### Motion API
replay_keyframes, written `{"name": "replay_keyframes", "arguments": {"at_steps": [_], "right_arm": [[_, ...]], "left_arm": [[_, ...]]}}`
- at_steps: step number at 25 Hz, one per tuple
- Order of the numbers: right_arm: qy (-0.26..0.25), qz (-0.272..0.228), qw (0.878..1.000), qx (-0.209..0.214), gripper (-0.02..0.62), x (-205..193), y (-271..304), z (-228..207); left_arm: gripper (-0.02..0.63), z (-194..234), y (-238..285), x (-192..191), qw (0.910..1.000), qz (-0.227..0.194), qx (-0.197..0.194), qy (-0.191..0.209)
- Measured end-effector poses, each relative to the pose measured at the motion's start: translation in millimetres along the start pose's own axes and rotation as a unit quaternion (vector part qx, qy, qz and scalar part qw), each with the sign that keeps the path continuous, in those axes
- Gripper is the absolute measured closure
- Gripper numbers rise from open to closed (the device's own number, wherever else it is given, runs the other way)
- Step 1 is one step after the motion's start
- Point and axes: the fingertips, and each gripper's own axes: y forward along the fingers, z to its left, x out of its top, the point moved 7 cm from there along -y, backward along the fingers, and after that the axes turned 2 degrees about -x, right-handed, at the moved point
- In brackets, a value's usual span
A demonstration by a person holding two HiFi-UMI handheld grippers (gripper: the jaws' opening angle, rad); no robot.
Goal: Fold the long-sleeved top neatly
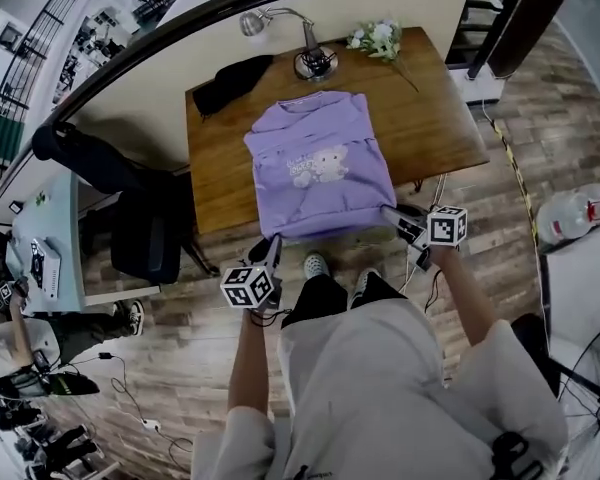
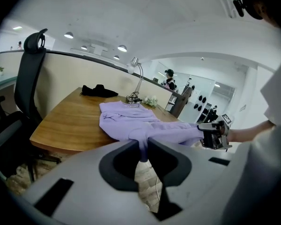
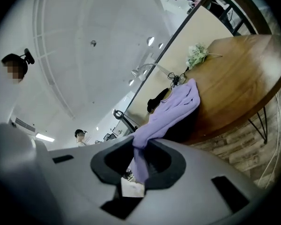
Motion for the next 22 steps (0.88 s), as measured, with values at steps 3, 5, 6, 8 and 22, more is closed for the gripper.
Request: {"name": "replay_keyframes", "arguments": {"at_steps": [3,5,6,8,22], "right_arm": [[0.000,-0.005,1.000,0.000,0.525,13.7,3.8,-2.2],[-0.001,-0.010,1.000,0.000,0.525,23.4,7.2,-1.8],[0.001,-0.014,1.000,0.002,0.525,28.3,9.3,-2.0],[0.009,-0.024,1.000,0.006,0.525,39.4,14.1,-2.8],[0.069,-0.062,0.996,-0.019,0.520,122.6,76.3,-43.6]], "left_arm": [[0.541,1.7,7.2,12.3,0.9999,-0.006,-0.002,0.008],[0.541,3.2,12.2,20.5,0.9999,-0.010,-0.005,0.013],[0.541,4.8,15.0,24.9,0.9998,-0.012,-0.006,0.015],[0.541,9.6,21.1,35.4,0.9997,-0.019,-0.009,0.015],[0.541,79.1,103.1,114.8,0.9986,-0.030,-0.043,0.002]]}}
